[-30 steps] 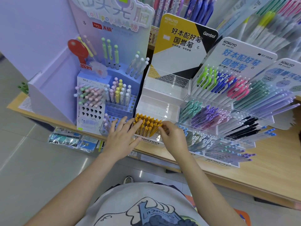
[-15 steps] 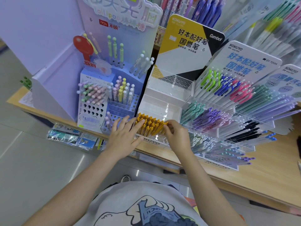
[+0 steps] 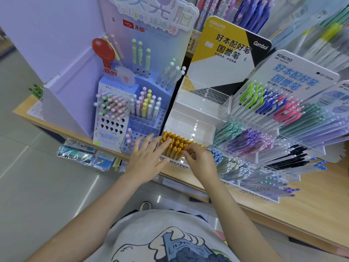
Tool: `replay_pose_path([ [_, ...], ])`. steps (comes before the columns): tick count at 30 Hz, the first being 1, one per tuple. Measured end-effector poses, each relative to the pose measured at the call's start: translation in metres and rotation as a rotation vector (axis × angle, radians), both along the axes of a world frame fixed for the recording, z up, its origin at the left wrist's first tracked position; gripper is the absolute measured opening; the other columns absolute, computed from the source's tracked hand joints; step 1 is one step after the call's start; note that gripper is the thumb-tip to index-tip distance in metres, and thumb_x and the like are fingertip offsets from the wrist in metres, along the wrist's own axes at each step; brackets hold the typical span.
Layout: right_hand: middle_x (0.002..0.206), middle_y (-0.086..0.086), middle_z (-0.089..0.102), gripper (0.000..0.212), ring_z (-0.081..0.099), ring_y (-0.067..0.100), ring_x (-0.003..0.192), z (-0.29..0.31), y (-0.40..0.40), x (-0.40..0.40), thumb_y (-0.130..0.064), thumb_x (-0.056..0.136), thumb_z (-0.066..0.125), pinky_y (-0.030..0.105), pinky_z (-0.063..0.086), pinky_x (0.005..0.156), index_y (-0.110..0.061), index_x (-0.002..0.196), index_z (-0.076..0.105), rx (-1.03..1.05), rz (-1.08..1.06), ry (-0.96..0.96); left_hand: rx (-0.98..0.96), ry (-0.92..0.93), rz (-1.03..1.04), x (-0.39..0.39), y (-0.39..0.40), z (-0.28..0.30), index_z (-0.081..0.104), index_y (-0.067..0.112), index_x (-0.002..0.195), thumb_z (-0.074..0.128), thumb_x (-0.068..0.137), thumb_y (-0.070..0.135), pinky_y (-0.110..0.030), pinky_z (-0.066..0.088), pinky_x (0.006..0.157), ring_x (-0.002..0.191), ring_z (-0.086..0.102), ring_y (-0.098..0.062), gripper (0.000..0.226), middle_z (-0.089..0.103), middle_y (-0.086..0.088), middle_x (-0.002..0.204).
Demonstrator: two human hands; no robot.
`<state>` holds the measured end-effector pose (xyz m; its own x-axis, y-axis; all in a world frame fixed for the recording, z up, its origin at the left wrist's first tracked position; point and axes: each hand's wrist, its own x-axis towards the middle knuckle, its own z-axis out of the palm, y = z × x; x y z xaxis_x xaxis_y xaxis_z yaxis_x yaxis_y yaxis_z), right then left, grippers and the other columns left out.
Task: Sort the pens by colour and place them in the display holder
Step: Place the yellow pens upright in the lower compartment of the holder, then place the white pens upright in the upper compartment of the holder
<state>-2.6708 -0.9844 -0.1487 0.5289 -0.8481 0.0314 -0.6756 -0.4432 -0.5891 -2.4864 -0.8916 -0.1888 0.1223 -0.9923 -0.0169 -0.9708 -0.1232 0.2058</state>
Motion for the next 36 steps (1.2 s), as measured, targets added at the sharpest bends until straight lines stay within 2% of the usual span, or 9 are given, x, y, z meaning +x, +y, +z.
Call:
replay_pose_path([
  [7, 0.074, -0.007, 0.059, 0.007, 0.055, 0.011, 0.066, -0.006, -0.003, 0.004, -0.015, 0.093, 0.063, 0.031, 0.052, 0.063, -0.012, 0.096, 0.068, -0.002, 0.011, 0.028, -0.032, 0.023, 0.008, 0.0, 0.0, 0.0, 0.028, 0.034, 0.155, 0.027, 0.099, 0.06, -0.046, 0.011, 0.114, 0.143, 0.034, -0.027, 0.061, 0.046, -0.001, 0.151],
  [11, 0.078, -0.001, 0.064, 0.01, 0.059, 0.015, 0.066, -0.006, -0.005, 0.003, -0.014, 0.092, 0.064, 0.036, 0.055, 0.063, -0.01, 0.101, 0.068, 0.006, 0.059, 0.034, -0.033, 0.051, -0.003, 0.002, 0.001, -0.002, 0.032, 0.033, 0.153, 0.028, 0.1, 0.057, -0.046, 0.012, 0.116, 0.142, 0.034, -0.028, 0.059, 0.046, -0.003, 0.15],
  [16, 0.091, -0.007, 0.068, 0.022, 0.06, 0.009, 0.071, 0.008, 0.001, -0.022, -0.021, 0.093, 0.066, 0.03, 0.054, 0.067, -0.017, 0.114, 0.067, 0.071, 0.055, -0.054, -0.073, 0.185, 0.14, -0.014, 0.002, 0.02, 0.036, 0.027, 0.153, 0.029, 0.098, 0.059, -0.044, -0.008, 0.121, 0.148, 0.024, -0.027, 0.064, 0.035, -0.007, 0.158],
  [19, 0.09, -0.007, 0.068, 0.017, 0.06, 0.006, 0.073, 0.026, 0.008, -0.061, -0.024, 0.092, 0.065, 0.022, 0.05, 0.064, -0.015, 0.106, 0.069, -0.046, -0.062, -0.162, -0.293, 0.273, 0.118, -0.055, -0.012, 0.052, 0.061, 0.015, 0.131, 0.044, 0.096, 0.048, -0.047, 0.017, 0.119, 0.131, 0.048, -0.026, 0.051, 0.057, -0.006, 0.138],
  [21, 0.086, -0.007, 0.067, 0.019, 0.059, 0.007, 0.07, 0.038, 0.01, -0.101, -0.028, 0.093, 0.06, 0.022, 0.049, 0.061, -0.014, 0.101, 0.07, -0.13, -0.177, -0.21, -0.408, 0.343, 0.046, -0.096, -0.029, 0.07, 0.069, 0.013, 0.117, 0.048, 0.095, 0.042, -0.041, 0.035, 0.103, 0.111, 0.061, -0.026, 0.042, 0.068, -0.004, 0.117],
  [25, 0.081, -0.006, 0.066, 0.025, 0.059, 0.012, 0.068, 0.041, 0.007, -0.213, -0.033, 0.092, 0.051, 0.037, 0.052, 0.058, -0.016, 0.095, 0.069, -0.2, -0.465, -0.171, -0.427, 0.44, -0.194, -0.197, -0.072, 0.085, 0.072, 0.012, 0.106, 0.048, 0.095, 0.039, -0.029, 0.041, 0.076, 0.081, 0.066, -0.019, 0.038, 0.073, 0.002, 0.09],
  [30, 0.096, -0.007, 0.063, 0.038, 0.059, 0.013, 0.077, 0.019, -0.001, -0.388, -0.048, 0.087, 0.047, 0.04, 0.053, 0.064, -0.023, 0.111, 0.062, -0.118, -0.762, -0.046, -0.326, 0.449, -0.468, -0.361, -0.123, 0.068, 0.074, 0.016, 0.1, 0.049, 0.093, 0.041, -0.032, 0.052, 0.059, 0.071, 0.068, -0.021, 0.036, 0.071, 0.003, 0.082],
  [33, 0.111, -0.002, 0.057, 0.052, 0.059, 0.02, 0.095, -0.002, -0.02, -0.505, -0.057, 0.087, 0.044, 0.043, 0.053, 0.073, -0.024, 0.126, 0.053, -0.001, -0.798, -0.008, -0.214, 0.415, -0.557, -0.475, -0.157, 0.043, 0.073, 0.017, 0.101, 0.047, 0.092, 0.045, -0.036, 0.056, 0.056, 0.068, 0.069, -0.027, 0.039, 0.071, -0.001, 0.083],
  [36, 0.119, 0.001, 0.054, 0.046, 0.058, 0.023, 0.105, -0.022, -0.047, -0.614, -0.05, 0.093, 0.051, 0.046, 0.051, 0.082, -0.022, 0.13, 0.051, 0.096, -0.828, -0.023, -0.037, 0.307, -0.544, -0.579, -0.189, 0.015, 0.07, 0.022, 0.109, 0.039, 0.091, 0.053, -0.034, 0.053, 0.06, 0.075, 0.07, -0.025, 0.047, 0.072, 0.002, 0.093],
])
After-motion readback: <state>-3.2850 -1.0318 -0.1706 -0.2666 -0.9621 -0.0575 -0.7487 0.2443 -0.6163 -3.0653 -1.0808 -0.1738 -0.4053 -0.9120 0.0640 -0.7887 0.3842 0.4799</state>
